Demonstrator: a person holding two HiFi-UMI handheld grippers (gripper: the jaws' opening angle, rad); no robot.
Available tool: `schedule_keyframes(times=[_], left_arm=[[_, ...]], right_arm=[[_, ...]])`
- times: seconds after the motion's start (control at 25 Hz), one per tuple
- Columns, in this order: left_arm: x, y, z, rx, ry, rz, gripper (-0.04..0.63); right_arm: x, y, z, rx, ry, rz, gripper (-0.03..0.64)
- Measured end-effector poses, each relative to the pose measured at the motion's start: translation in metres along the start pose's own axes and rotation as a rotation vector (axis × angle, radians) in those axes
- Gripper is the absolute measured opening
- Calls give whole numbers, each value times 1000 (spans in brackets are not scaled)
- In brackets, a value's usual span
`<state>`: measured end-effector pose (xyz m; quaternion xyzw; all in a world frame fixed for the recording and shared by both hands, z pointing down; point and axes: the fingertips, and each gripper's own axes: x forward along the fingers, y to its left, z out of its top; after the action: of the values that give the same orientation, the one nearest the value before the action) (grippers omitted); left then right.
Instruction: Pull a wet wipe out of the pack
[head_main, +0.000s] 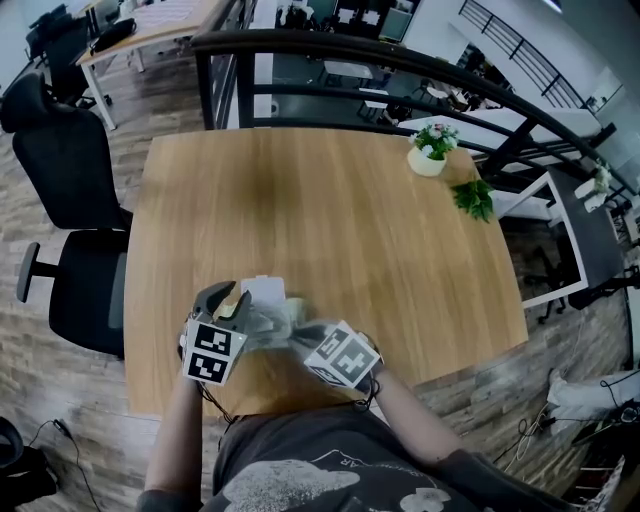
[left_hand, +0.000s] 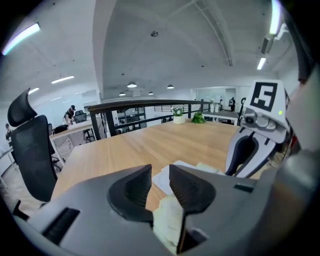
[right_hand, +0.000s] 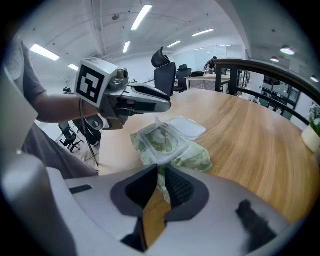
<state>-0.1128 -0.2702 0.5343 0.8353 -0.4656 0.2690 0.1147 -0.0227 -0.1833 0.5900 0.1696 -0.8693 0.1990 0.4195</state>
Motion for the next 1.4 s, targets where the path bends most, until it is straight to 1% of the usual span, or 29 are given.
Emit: schedule_keyframes(times=[0.08, 0.16, 0.2, 0.32, 0.4, 0.52, 0.68, 0.76, 0.88, 0.92, 1.04, 1.16, 1.24, 1.4], left_arm=[[-12, -9, -6, -71, 6, -43, 118], [-24, -19, -11, -109, 13, -82, 142], [-29, -24, -13, -107, 14, -98, 155], [-41, -44, -12, -70, -6, -148, 210], [-45, -58, -13, -37, -12, -157, 244], [-42, -73, -16, 10, -3, -128, 258], [-25, -71, -22, 72, 28, -30, 259], [-17, -67, -23, 70, 41, 7, 258], [-13, -60, -23, 44, 40, 31, 255], [-15, -58, -21, 36, 31, 41, 243], [-22, -50, -16, 3, -1, 76, 144], [-28, -43, -20, -37, 0, 92, 85], [-34, -40, -22, -69, -1, 95, 66], [-41, -34, -29, -141, -4, 93, 52]], right_arm=[[-1, 1, -1, 1, -3, 3, 61], [-1, 1, 0, -3, -6, 4, 61], [-2, 0, 0, -4, -7, 4, 61], [-1, 0, 1, -6, -13, 5, 61], [-1, 0, 2, -5, -17, 6, 61], [-2, 1, 2, -15, -19, 3, 61], [-1, 1, 2, -49, -12, 0, 61], [-1, 1, 1, -57, -9, 1, 61], [-1, 1, 1, -60, -9, 6, 61], [-1, 1, 2, -62, -9, 9, 61], [-1, 1, 1, -66, -7, 12, 61], [-1, 0, 0, -70, -5, 12, 61], [-1, 0, 0, -74, -2, 11, 61], [-6, 3, 0, -105, 17, 7, 60]])
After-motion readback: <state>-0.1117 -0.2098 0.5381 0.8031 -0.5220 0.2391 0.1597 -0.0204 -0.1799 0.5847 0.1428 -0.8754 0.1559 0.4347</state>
